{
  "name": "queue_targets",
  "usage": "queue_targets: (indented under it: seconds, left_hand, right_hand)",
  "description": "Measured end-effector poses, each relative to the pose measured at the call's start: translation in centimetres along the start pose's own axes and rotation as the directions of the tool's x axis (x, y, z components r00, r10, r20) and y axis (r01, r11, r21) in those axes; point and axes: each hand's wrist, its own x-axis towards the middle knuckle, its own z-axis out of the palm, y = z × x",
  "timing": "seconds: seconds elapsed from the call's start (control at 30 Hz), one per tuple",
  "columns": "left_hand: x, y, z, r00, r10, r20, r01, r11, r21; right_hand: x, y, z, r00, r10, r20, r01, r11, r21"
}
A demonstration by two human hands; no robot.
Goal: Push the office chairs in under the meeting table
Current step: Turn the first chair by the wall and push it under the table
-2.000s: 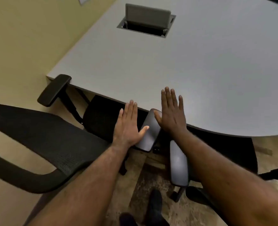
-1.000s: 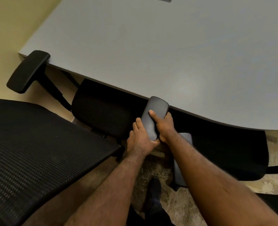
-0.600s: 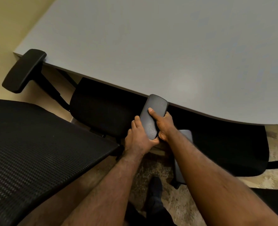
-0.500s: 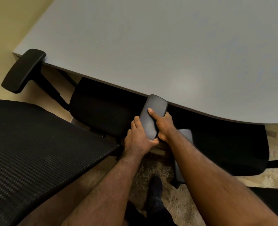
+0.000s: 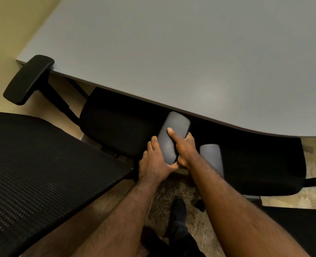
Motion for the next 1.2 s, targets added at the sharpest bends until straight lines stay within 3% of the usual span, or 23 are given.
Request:
queue_targets:
  seconds: [0.4, 1.0, 1.2]
  left_hand:
    - [0.6, -1.0, 0.1, 0.999, 0.015, 0.045, -0.016, 1.0, 0.021]
    - [3.5, -5.5, 6.5, 0.993, -0.026, 0.116, 0.025, 1.0, 0.012]
    - [3.9, -5.9, 7.6, 0.998, 0.01, 0.066, -0.009, 1.0, -0.005]
  right_hand:
    - [-0.3, 0.8, 0.5, 0.998, -0.007, -0.063, 0.007, 1.0, 0.002]
    - [3.8, 6.7, 0.0, 0.997, 0.055, -0.056, -0.057, 0.998, -0.038]
    - [5.4, 8.2, -0.3, 0.999, 0.023, -0.05, -0.023, 1.0, -0.006]
